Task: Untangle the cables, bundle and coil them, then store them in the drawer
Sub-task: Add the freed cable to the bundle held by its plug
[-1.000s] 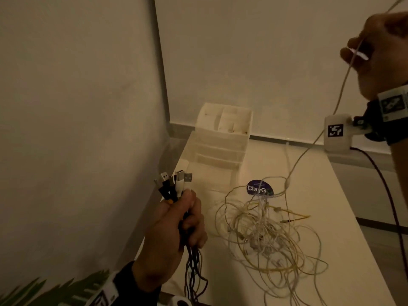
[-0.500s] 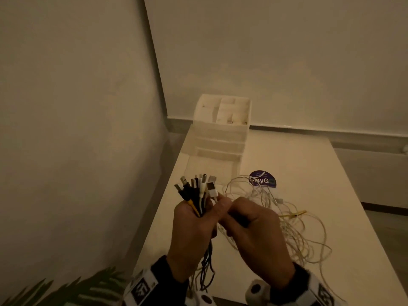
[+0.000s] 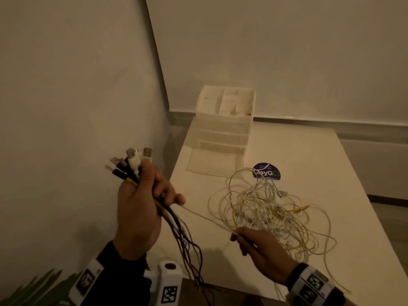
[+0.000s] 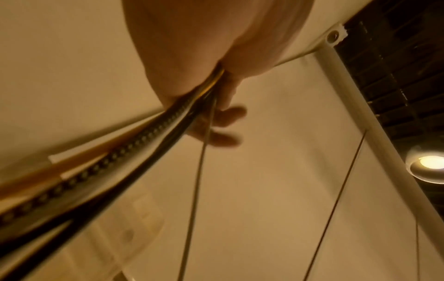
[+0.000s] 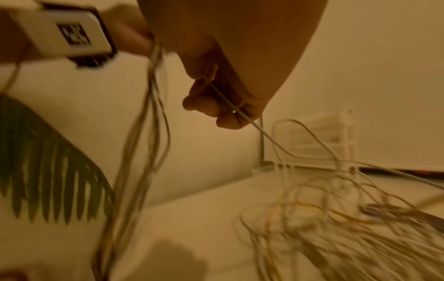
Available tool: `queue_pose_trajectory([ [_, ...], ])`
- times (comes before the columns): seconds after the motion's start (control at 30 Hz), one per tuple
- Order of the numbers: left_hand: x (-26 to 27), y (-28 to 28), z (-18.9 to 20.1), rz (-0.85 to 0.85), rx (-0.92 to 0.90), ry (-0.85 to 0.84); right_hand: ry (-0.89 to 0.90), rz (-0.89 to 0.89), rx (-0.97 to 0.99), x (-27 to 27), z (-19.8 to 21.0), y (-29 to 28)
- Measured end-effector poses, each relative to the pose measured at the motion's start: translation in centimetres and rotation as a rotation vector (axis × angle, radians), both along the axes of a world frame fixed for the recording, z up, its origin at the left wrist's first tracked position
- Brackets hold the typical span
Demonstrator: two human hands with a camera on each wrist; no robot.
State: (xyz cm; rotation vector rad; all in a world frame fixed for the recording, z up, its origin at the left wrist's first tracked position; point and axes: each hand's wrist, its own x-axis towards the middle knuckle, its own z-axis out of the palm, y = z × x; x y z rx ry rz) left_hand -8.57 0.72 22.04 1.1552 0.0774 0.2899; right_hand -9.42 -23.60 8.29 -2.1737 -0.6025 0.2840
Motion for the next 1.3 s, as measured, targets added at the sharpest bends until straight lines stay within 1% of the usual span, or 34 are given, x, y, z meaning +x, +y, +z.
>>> queue_pose_trajectory([
  [0.07,0.0,2.0,0.9,-0.011,0.002,-0.02,0.063,-0.007,-0.096,1.4,-1.2,-2.0],
  [0.17,-0.4,4.1,1.4,-0.074,0.111,-0.034,0.112,-0.032,-0.237,3.4,-2.0,-4.8],
  [0.27,-1.1,3.9,1.1,-0.174,0.333,0.041,0.074,-0.041,-0.291,5.1,-0.5,-6.2],
  [0.3,-1.3,3.4,0.8,-0.203,0.42,0.075,0.052,-0.034,-0.302,5.5,0.5,-6.1],
  [0.37,-1.4,2.1,0.0,-0.208,0.641,0.111,-0.033,-0.02,-0.299,5.9,3.2,-5.3],
  [0.4,-1.4,1.1,-0.5,-0.209,0.726,0.111,-0.096,-0.015,-0.271,5.9,4.8,-4.5],
  [0.43,-1.3,0.1,-0.8,-0.227,0.762,0.104,-0.156,-0.013,-0.225,5.7,6.2,-3.7],
  [0.5,-1.0,-2.2,-1.6,-0.271,0.763,0.073,-0.207,-0.022,-0.111,5.1,8.5,-1.9],
  [0.57,-0.6,-4.5,-2.2,-0.235,0.72,0.064,-0.209,-0.046,-0.002,4.2,10.2,-0.2],
  [0.63,-0.3,-6.1,-2.5,-0.142,0.63,0.042,-0.212,-0.104,0.093,3.4,11.2,0.6],
  [0.7,-0.1,-6.6,-2.7,-0.057,0.574,0.006,-0.172,-0.143,0.182,2.6,11.7,0.8],
  [0.73,0.1,-6.5,-3.0,-0.048,0.566,-0.014,-0.148,-0.142,0.214,2.3,11.8,0.7],
  [0.77,0.3,-6.3,-3.2,-0.08,0.592,-0.034,-0.134,-0.137,0.231,2.1,11.8,0.6],
  [0.83,0.9,-5.9,-3.6,-0.203,0.735,-0.08,-0.128,-0.151,0.246,1.8,11.5,0.5],
  [0.87,1.1,-5.7,-3.7,-0.244,0.776,-0.097,-0.125,-0.167,0.255,1.7,11.2,0.6],
  [0.93,1.5,-5.6,-3.4,-0.223,0.738,-0.091,-0.125,-0.174,0.279,1.5,10.4,1.0],
  [0.97,1.7,-5.4,-3.3,-0.202,0.667,-0.077,-0.118,-0.165,0.287,1.5,9.8,1.3],
  [1.0,1.9,-5.0,-3.2,-0.186,0.569,-0.047,-0.1,-0.153,0.293,1.3,9.0,1.6],
  [1.07,2.4,-4.2,-2.4,-0.159,0.251,-0.006,-0.06,-0.13,0.281,1.2,6.8,2.0],
  [1.1,2.7,-3.5,-1.7,-0.139,0.096,-0.015,-0.056,-0.12,0.248,1.2,5.5,2.0],
  [1.13,2.9,-2.5,-0.9,-0.112,-0.003,-0.04,-0.064,-0.111,0.193,1.3,4.2,1.9],
  [1.2,3.4,0.1,1.0,-0.051,-0.073,-0.099,-0.063,-0.108,0.062,1.5,2.3,1.1],
  [1.3,3.4,4.1,2.5,0.058,-0.041,-0.139,-0.013,-0.173,-0.059,2.3,0.4,-1.0],
])
